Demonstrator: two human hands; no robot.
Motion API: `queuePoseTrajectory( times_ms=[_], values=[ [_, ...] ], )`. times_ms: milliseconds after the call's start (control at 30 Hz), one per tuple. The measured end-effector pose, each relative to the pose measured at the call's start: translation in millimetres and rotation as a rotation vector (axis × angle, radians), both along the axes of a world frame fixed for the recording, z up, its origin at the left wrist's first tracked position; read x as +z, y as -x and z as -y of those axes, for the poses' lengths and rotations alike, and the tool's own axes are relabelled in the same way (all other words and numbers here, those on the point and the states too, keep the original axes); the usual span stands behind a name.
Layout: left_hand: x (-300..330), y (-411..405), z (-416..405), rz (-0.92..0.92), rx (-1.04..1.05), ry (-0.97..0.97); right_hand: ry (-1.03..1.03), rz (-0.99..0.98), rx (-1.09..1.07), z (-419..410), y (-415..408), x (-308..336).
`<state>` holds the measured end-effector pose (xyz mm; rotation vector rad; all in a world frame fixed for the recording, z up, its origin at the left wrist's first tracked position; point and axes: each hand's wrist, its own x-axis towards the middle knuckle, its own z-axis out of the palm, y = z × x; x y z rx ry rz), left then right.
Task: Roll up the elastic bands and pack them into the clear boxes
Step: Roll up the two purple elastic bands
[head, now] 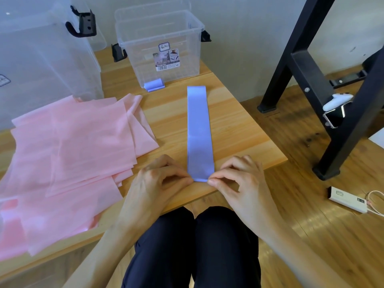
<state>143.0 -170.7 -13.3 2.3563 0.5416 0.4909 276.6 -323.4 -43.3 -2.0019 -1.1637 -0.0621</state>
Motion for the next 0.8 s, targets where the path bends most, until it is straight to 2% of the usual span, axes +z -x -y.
queuePoseTrajectory(
  times_ms=[200, 433, 800],
  values=[
    [-2, 1, -4, -0.038, 0.006, 0.059, 0.089, -0.149, -0.104, -2, 6, 5],
    [1, -1, -3, -0.104, 0.019, 0.048, 0.164, -0.069, -0.137, -5, 9, 11],
    [11, -5, -3, -0.149, 0.056, 0.069, 0.249, -0.114, -0.149, -7, 8, 18]
  ],
)
